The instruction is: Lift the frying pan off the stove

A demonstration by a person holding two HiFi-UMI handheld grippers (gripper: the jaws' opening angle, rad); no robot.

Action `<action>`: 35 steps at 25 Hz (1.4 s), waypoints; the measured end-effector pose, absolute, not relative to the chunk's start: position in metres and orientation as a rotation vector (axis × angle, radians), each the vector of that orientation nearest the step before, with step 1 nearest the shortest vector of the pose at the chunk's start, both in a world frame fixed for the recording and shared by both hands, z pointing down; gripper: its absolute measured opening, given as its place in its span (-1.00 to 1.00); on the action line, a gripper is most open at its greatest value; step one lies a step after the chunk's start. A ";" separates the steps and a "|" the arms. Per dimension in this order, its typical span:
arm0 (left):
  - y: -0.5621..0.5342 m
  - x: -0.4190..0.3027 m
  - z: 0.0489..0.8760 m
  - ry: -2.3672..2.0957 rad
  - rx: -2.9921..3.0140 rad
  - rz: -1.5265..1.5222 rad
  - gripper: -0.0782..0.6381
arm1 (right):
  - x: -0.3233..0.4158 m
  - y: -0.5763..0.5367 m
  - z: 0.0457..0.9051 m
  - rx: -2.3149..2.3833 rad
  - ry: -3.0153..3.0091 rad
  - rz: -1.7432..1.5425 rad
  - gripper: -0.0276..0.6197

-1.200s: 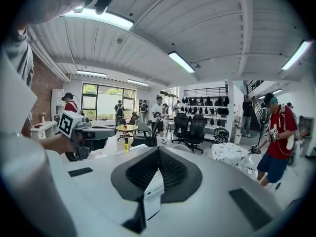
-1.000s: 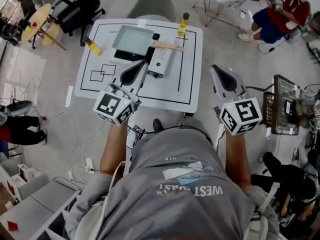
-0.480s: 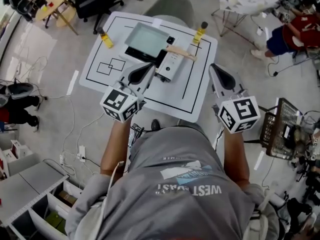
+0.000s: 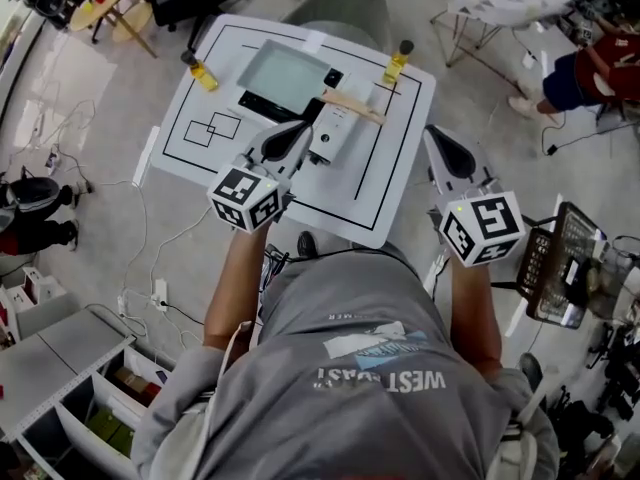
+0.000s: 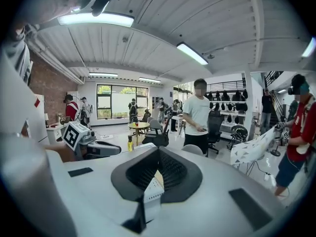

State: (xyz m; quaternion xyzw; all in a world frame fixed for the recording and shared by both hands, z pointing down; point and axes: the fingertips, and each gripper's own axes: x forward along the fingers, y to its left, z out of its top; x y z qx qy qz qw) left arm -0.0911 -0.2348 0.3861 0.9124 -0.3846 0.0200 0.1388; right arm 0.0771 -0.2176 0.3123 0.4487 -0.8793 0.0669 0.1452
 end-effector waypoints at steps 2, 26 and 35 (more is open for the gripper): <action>-0.242 -0.084 0.396 -1.103 2.621 0.069 -0.79 | 0.085 -0.223 0.318 1.294 -2.526 0.207 -0.88; -0.312 -0.038 0.513 -0.975 2.216 -0.018 -0.45 | 0.131 -0.271 0.359 1.286 -2.477 0.319 -0.88; -0.331 -0.027 0.538 -0.927 2.056 -0.129 -0.16 | 0.133 -0.284 0.372 1.275 -2.469 0.348 -0.88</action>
